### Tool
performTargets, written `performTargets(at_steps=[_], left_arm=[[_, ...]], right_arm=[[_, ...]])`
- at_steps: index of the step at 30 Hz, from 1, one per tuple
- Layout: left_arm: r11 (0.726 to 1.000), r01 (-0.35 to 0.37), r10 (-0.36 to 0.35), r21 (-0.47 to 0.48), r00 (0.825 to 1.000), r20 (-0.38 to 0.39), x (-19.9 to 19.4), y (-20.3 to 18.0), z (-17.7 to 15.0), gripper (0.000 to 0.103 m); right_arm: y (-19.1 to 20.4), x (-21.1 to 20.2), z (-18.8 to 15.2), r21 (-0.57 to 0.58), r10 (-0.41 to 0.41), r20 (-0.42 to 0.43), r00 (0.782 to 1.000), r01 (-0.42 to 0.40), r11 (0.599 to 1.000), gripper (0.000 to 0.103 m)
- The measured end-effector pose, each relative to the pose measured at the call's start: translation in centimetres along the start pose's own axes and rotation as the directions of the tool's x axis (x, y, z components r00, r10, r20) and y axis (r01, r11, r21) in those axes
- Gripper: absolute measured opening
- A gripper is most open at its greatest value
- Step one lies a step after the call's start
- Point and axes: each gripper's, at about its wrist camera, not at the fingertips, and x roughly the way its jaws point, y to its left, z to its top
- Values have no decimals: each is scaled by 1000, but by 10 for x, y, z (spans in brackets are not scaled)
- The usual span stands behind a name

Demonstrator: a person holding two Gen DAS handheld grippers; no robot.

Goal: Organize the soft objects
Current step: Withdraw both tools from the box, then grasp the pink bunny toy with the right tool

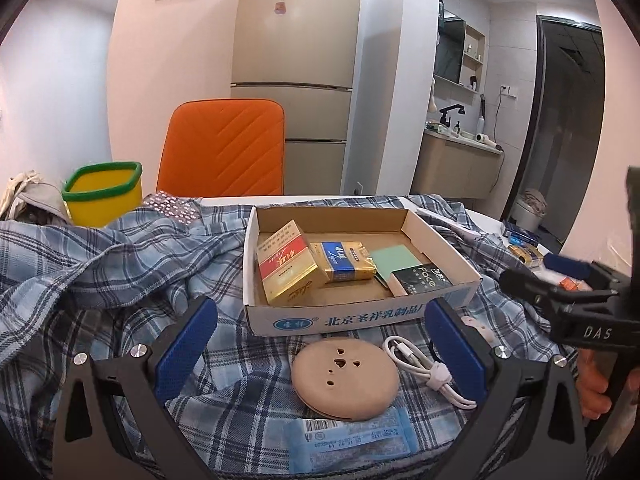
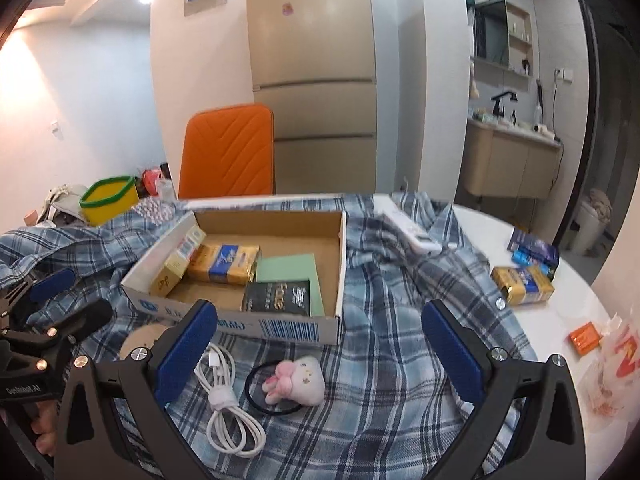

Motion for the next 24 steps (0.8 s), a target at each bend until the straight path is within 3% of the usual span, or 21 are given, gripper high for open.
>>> performTargets(at_steps=[3,6,14,24], left_arm=[[1000,7,-7,14,1000,-2,-2,-3,-1,103],[999,14,-14,30,1000,-3,-2,-6,-1,103],[999,13,-12,34,999,-34,4,-6,-1,103],[999,12,-10,34,999,-52,7,-5,-1,103]], right_arm=[[-1,13,-3,12,30,-89,996,-29,1000,102],[2,23,-7,0,49,-148,988,-50,999,92],[9,49,-19,-14,84,-284,955,-92,996,78],[9,66,-28,-14,71,-371,926,-83,996,44]])
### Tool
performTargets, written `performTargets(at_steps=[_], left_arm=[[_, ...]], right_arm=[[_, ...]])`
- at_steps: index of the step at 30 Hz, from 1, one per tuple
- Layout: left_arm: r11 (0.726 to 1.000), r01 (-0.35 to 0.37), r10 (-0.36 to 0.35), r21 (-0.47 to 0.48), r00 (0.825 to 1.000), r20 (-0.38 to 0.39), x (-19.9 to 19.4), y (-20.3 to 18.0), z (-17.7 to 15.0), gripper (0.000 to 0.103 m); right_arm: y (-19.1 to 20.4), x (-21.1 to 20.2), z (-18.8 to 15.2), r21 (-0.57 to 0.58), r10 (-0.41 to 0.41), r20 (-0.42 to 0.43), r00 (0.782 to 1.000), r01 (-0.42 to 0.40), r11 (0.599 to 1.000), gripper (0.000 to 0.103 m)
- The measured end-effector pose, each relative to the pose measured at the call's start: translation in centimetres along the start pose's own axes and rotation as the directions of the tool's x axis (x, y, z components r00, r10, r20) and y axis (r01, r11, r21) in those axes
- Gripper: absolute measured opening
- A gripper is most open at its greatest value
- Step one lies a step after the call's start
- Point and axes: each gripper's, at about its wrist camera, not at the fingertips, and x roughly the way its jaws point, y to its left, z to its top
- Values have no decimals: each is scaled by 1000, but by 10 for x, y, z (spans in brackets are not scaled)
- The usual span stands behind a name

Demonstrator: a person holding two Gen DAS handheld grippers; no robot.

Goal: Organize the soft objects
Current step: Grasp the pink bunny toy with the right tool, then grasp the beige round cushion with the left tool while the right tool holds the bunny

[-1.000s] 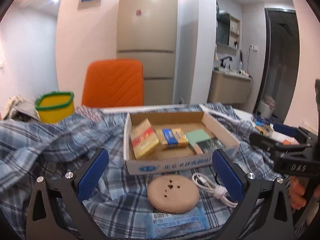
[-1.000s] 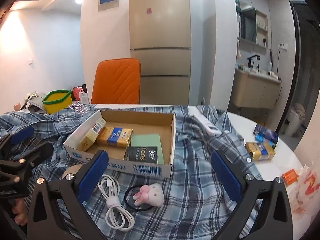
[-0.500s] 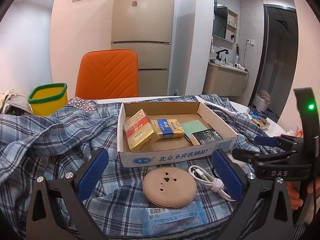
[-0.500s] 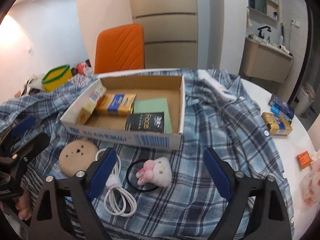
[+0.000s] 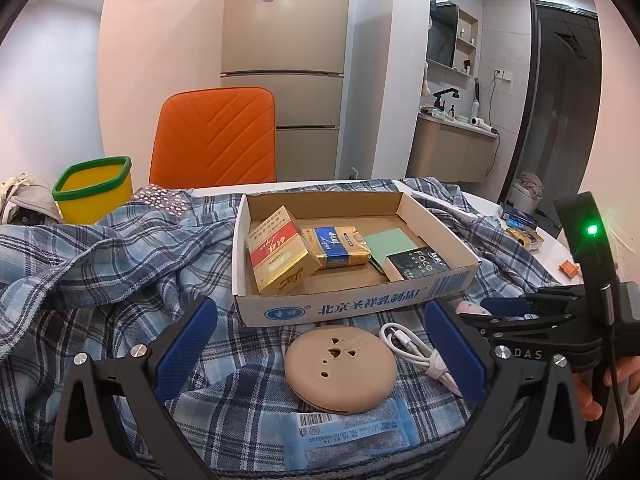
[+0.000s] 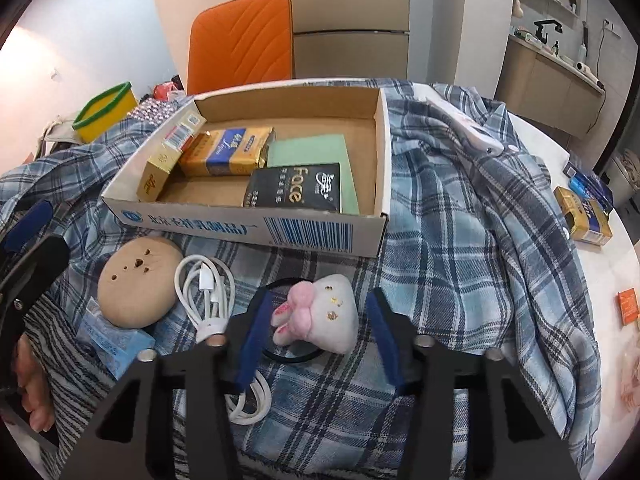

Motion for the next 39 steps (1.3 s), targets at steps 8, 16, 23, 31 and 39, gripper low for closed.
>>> performTargets(at_steps=[8,16,23,31,39], left_arm=[[1000,6,-6,3,998,-60,11,0,-1,103],[999,25,-16,40,977,-211,39,-9,-9,94],[992,74,-32,103,931,-364,61,-19,-20,81],[991,66,-17,116,923,-385,61,-23,-22,81],[992,63,-11,110,908,-420,69,-19,-23,82]], right_arm=[[-1,-8,-1,-2,-11,37,999,11,1000,33],[0,-36,1,2,2,168,986,-3,1000,33],[2,-54,1,-3,7,248,969,-7,1000,33],[6,-54,0,-15,17,244,970,-14,1000,33],[8,-52,0,-24,13,239,971,-8,1000,33]])
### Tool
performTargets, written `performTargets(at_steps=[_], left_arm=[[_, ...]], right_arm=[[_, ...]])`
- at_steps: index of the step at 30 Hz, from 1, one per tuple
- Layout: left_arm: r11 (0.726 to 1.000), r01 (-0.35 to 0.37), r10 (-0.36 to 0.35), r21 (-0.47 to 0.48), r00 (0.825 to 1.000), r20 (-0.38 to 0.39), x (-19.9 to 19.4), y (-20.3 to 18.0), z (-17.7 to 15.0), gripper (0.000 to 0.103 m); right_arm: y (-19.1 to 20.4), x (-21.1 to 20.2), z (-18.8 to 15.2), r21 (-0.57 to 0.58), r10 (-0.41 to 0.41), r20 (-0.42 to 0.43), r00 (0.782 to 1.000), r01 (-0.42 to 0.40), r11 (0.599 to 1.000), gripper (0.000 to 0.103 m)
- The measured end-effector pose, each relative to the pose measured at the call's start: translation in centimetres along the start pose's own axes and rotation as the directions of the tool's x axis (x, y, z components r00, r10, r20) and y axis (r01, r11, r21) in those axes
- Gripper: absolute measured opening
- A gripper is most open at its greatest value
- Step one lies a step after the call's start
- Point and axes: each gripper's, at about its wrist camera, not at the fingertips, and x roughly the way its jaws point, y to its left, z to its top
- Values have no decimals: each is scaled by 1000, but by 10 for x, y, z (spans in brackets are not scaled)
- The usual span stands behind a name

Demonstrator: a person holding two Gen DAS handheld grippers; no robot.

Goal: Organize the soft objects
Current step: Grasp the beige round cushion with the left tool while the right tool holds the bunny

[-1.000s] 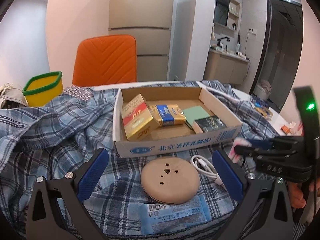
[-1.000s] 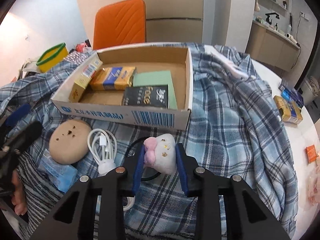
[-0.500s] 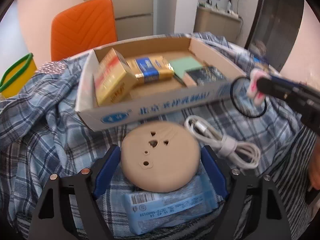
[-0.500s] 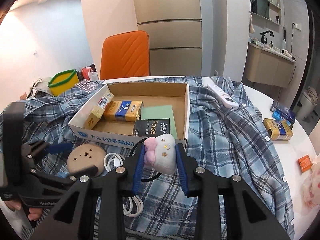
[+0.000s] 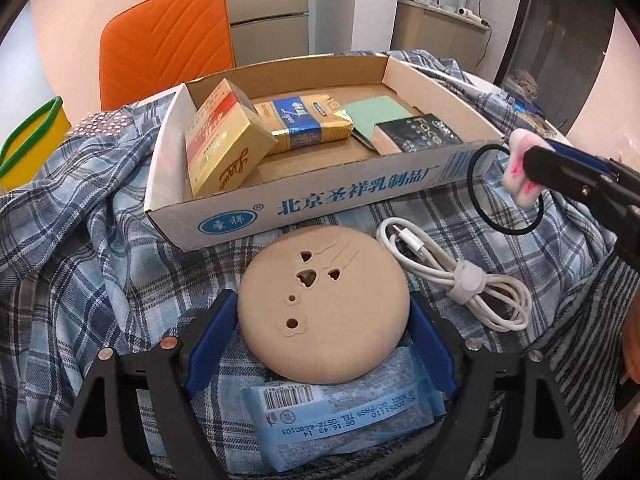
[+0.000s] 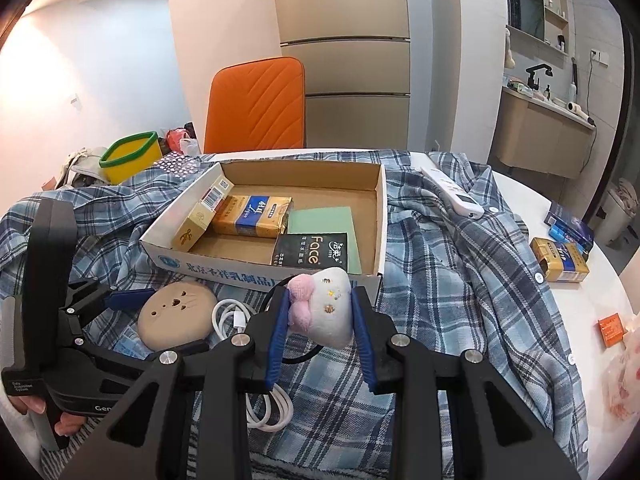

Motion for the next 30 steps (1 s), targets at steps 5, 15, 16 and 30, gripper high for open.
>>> performTargets(at_steps=[5,15,16,30], left_arm=[[1000,-1,1,-4,1000,3,1,0,0,79],[1000,-12,10,8,969,245,-40,-3,-9,70],[1000,-16,13,9,961,275,-46,-3,-11,70],[993,-116,101,-10,810,577,-118,-9,-23,70]], right_arm=[[-1,1,0,4,-2,-4,1000,2,1000,33],[-3,-6,0,3,-6,38,999,5,1000,33],[-3,-7,0,3,-3,45,999,3,1000,33],[5,-38,3,-32,29,198,980,-23,999,33]])
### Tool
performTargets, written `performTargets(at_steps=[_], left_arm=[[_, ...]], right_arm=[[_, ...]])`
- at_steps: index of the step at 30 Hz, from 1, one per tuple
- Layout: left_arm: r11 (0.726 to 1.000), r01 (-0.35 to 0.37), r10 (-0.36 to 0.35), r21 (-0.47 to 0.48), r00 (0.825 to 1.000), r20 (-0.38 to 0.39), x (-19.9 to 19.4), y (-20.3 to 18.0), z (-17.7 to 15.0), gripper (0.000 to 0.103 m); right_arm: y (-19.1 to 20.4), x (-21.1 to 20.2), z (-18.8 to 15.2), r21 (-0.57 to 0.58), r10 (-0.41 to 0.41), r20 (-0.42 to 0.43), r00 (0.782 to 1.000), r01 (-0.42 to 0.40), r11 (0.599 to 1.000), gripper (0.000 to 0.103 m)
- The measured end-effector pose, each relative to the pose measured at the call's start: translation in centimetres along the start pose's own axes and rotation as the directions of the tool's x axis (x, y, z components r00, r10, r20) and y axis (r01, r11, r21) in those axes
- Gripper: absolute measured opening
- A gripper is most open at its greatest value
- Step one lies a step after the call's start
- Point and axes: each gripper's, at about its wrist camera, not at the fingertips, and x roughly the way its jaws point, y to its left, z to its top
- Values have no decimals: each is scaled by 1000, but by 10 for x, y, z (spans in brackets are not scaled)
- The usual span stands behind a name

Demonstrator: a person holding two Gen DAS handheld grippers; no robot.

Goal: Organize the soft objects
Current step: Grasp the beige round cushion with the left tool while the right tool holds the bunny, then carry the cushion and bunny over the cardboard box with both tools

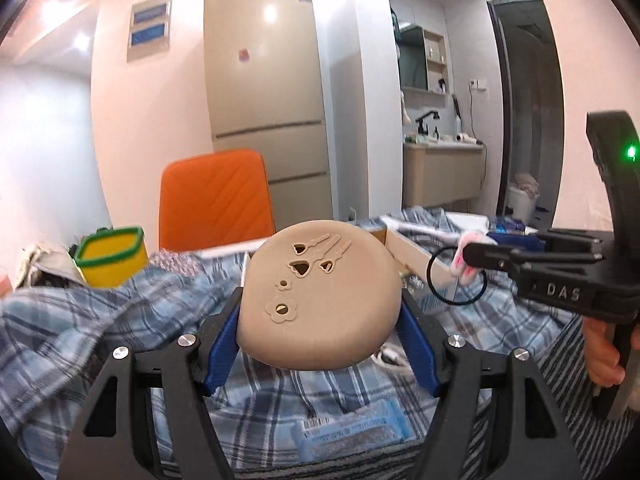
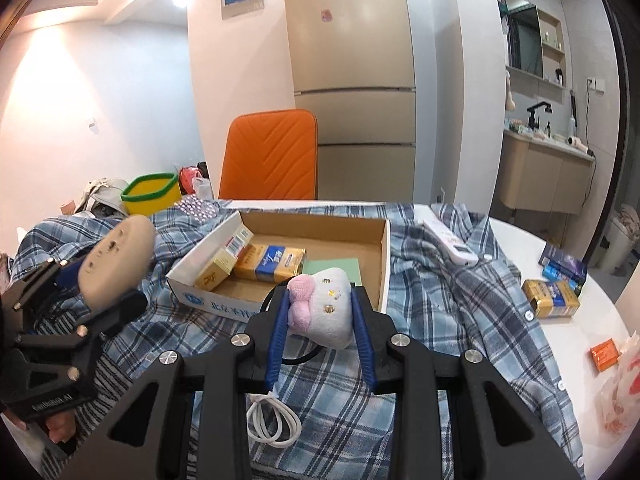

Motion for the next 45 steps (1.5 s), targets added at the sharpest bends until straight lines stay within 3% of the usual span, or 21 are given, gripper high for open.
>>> performTargets(at_steps=[10,17,24,32,45], left_arm=[[999,-4,9,-44,995,101,-7,10,68,71],[997,-12,17,-79,998,66,32,22,98,71],[996,-27,21,-88,997,-74,90,28,73,72],[997,-21,-1,-80,967,-255,133,23,36,73],[993,-14,-29,-116,933,-359,148,25,18,78]], right_arm=[[6,-21,41,-16,-39,75,996,41,999,33],[10,-10,86,14,-43,111,993,41,999,33],[3,29,95,46,-86,104,991,82,996,33],[-7,81,62,28,-112,-14,994,112,993,33],[-9,110,43,-12,-102,-107,989,102,995,33]])
